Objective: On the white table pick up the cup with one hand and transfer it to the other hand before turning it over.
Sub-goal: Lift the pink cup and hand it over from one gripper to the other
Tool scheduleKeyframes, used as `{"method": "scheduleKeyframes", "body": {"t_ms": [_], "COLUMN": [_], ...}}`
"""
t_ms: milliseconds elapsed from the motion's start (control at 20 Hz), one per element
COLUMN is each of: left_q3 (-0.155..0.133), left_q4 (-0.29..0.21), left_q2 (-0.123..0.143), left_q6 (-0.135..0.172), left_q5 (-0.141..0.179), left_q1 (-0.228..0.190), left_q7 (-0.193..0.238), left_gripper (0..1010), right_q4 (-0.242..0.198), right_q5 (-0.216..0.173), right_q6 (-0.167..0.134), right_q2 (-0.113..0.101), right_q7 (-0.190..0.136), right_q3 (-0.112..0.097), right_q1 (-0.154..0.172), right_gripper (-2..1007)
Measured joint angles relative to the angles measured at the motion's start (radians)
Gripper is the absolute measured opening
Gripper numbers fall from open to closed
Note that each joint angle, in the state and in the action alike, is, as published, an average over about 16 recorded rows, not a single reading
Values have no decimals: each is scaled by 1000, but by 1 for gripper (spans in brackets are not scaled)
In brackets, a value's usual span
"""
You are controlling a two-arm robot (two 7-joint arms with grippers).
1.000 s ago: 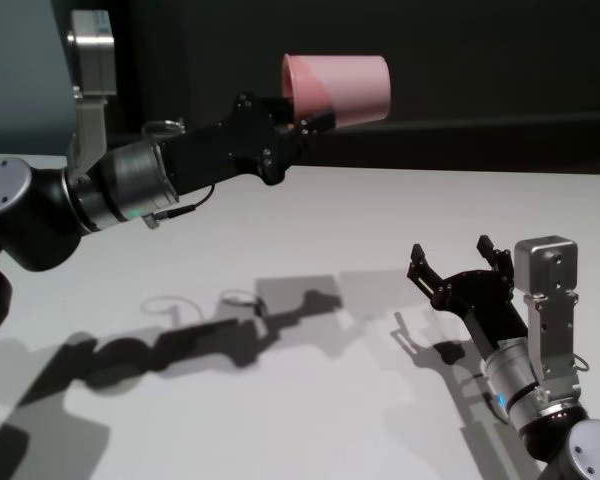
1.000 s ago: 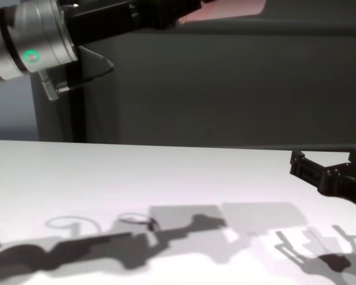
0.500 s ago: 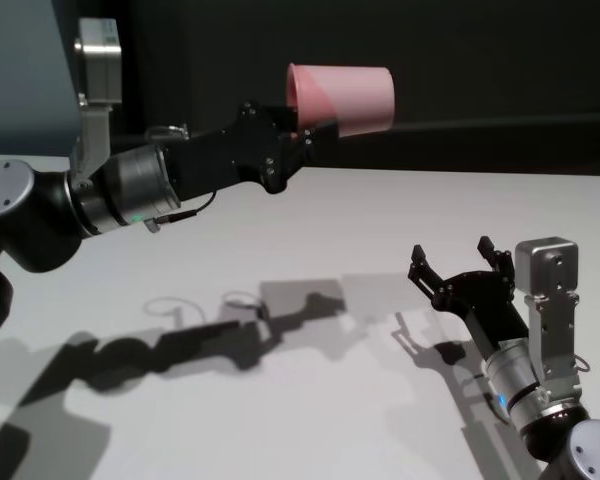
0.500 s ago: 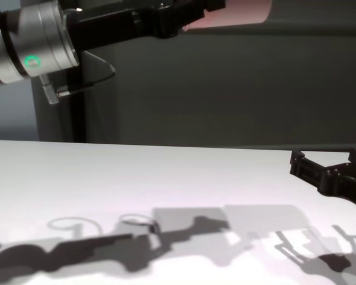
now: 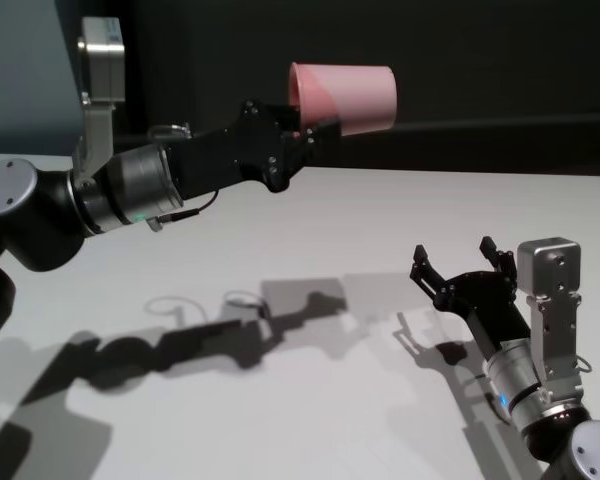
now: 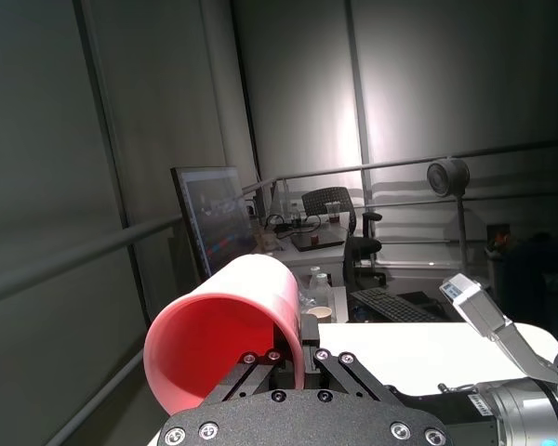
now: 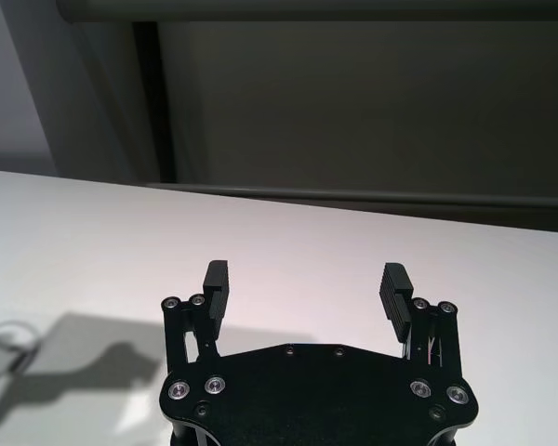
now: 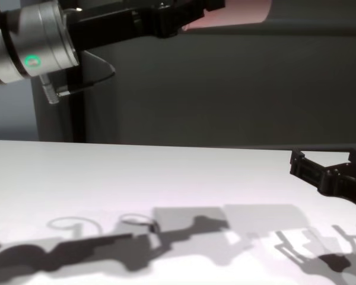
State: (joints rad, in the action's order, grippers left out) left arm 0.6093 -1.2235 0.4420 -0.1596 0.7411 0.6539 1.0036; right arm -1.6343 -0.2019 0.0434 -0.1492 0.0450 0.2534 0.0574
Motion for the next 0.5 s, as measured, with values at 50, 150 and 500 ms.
{"method": "scheduleKeyframes", "body": {"t_ms": [50, 150, 500], "left_q3": [0, 0, -1], "left_q4": [0, 0, -1], "left_q2": [0, 0, 0], "left_q6": [0, 1, 1], "left_q5": [0, 0, -1], "left_q1": [0, 0, -1], "left_q7": [0, -1, -2], "left_gripper": [48, 48, 48], "right_q4": [0, 1, 5], "right_q5": [-5, -18, -88], "right_q6": [0, 1, 7], "right_q2": [3, 9, 39], "right_q7": [-5, -18, -83], "right_q3": [-2, -7, -39], "right_q1": [-1, -3, -13], "right_gripper": [1002, 1002, 1002]}}
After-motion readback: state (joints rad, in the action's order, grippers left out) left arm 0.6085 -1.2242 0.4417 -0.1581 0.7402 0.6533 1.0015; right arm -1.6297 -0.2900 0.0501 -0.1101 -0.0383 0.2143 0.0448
